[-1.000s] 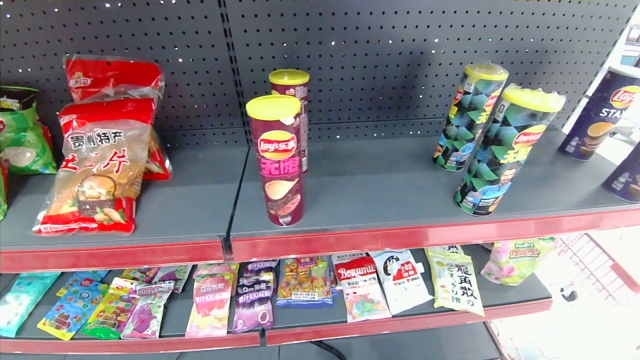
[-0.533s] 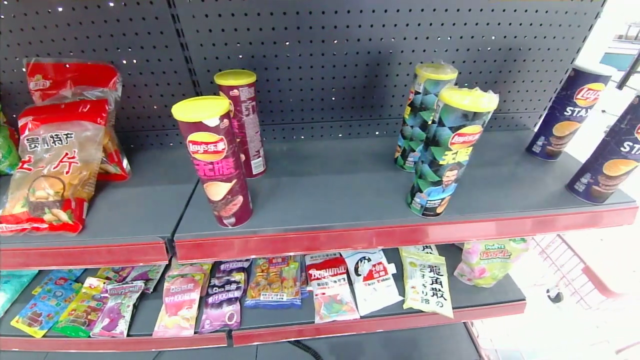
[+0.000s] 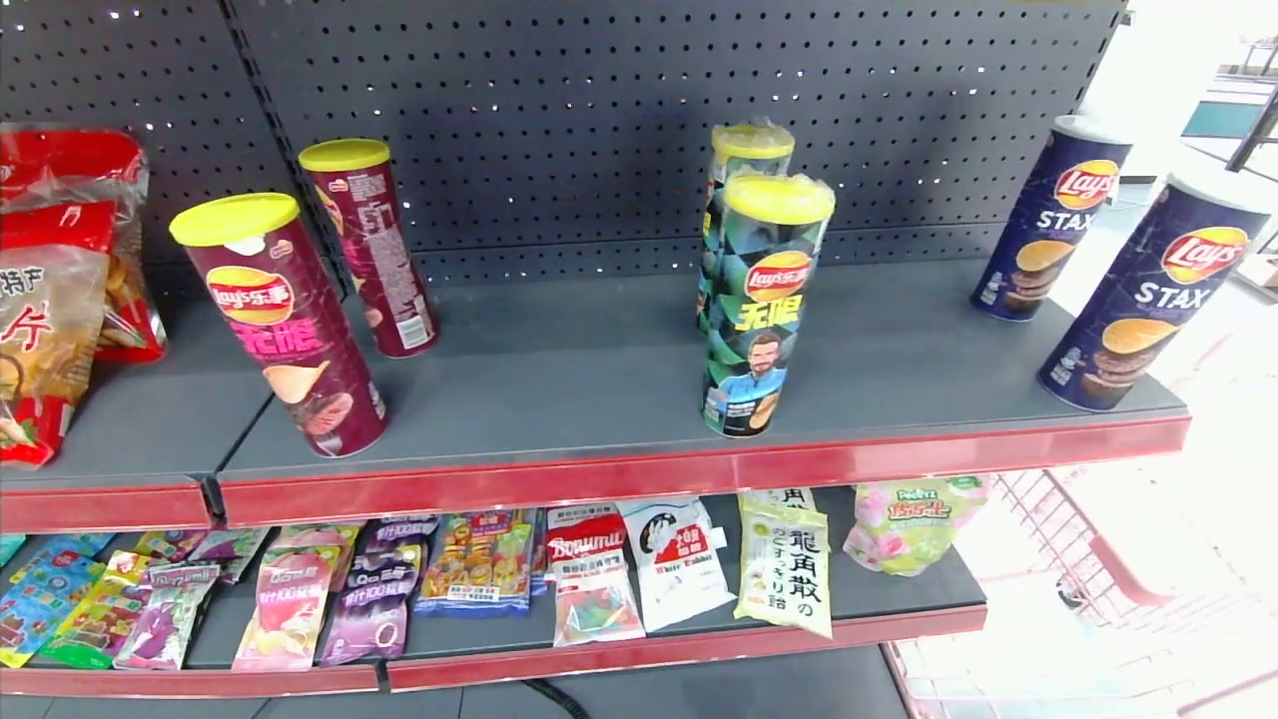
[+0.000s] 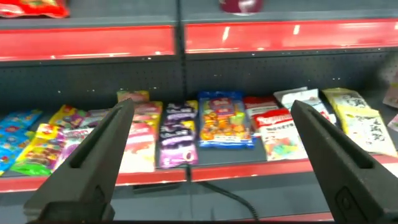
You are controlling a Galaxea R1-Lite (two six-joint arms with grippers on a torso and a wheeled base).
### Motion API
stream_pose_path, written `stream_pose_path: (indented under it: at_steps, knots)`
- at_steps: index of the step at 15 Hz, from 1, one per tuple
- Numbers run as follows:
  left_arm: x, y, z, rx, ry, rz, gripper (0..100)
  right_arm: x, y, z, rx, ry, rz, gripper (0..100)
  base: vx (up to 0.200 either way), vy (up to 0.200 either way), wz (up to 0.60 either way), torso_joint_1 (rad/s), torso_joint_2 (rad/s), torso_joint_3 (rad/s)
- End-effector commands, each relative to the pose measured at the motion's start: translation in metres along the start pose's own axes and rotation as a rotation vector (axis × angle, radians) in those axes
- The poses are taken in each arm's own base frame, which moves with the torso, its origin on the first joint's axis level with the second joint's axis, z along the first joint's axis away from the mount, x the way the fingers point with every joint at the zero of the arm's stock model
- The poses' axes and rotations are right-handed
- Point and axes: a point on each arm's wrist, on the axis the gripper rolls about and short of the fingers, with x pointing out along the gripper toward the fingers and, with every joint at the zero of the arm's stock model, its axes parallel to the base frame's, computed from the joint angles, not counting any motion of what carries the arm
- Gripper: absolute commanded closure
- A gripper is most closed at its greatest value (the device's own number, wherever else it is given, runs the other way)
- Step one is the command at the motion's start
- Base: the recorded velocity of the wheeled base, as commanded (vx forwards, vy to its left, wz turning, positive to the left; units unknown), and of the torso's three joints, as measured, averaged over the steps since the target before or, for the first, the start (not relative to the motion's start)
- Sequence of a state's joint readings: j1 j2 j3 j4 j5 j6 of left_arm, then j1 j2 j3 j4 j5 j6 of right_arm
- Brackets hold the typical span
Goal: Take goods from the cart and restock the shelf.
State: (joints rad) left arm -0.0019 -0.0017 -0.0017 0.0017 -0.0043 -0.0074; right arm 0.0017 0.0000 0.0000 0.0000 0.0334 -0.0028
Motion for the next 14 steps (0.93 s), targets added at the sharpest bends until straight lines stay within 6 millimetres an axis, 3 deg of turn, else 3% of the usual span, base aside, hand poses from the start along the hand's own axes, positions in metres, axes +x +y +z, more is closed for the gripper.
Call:
stream_pose_path:
  at_steps: [1, 6, 14]
  knots:
    - [0.0001, 0.0, 0.0, 0.0, 0.002, 0.002, 0, 0.0, 0.0, 0.0, 0.0, 0.0, 0.0, 0, 0.0, -0.2, 0.0, 0.007, 0.01, 0.002]
    - [0.0001, 0.0, 0.0, 0.001, 0.002, -0.001, 0, 0.0, 0.0, 0.0, 0.0, 0.0, 0.0, 0, 0.0, -0.2, 0.0, 0.001, 0.0, 0.001]
    - [0.0001, 0.0, 0.0, 0.001, 0.002, 0.002, 0, 0.0, 0.0, 0.0, 0.001, 0.0, 0.0, 0, 0.0, 0.0, 0.0, 0.0, 0.0, 0.0]
